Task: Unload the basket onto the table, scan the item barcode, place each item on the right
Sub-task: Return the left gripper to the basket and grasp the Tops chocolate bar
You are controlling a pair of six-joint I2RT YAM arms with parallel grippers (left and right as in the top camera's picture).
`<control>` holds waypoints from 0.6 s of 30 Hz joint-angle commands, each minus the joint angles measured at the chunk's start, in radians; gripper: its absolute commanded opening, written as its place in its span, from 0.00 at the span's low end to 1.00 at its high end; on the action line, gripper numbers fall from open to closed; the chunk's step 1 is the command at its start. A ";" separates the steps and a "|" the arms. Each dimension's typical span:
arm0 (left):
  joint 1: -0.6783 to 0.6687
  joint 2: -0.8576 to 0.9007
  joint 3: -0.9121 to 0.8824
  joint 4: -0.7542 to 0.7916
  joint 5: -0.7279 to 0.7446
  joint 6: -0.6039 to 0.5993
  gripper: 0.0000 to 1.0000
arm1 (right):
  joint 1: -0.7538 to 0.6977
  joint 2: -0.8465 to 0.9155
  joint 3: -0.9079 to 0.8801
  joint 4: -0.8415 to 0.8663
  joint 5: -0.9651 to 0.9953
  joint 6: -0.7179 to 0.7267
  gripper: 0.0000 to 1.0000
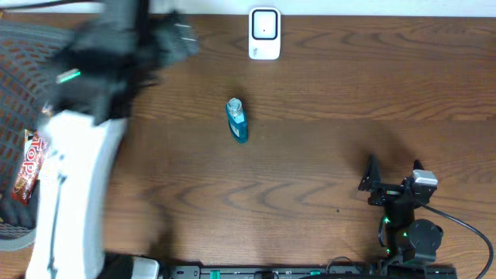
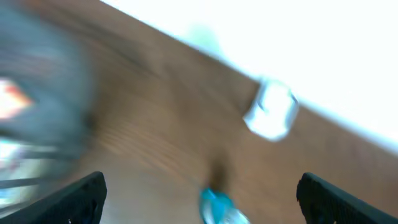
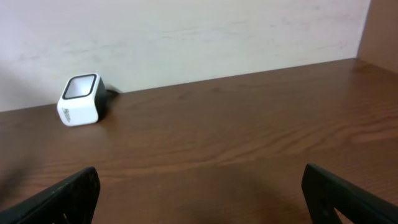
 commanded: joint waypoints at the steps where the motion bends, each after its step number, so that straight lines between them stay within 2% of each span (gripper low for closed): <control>1: 0.196 -0.044 0.001 -0.048 -0.072 -0.047 0.98 | -0.006 -0.005 -0.002 -0.003 -0.003 -0.007 0.99; 9: 0.659 -0.027 -0.086 -0.209 -0.070 -0.391 0.98 | -0.006 -0.005 -0.002 -0.003 -0.003 -0.007 0.99; 14: 0.800 -0.008 -0.269 -0.156 -0.068 -0.524 0.98 | -0.006 -0.005 -0.002 -0.003 -0.003 -0.007 0.99; 18: 0.838 0.013 -0.433 -0.046 -0.067 -0.538 0.98 | -0.006 -0.005 -0.002 -0.003 -0.003 -0.007 0.99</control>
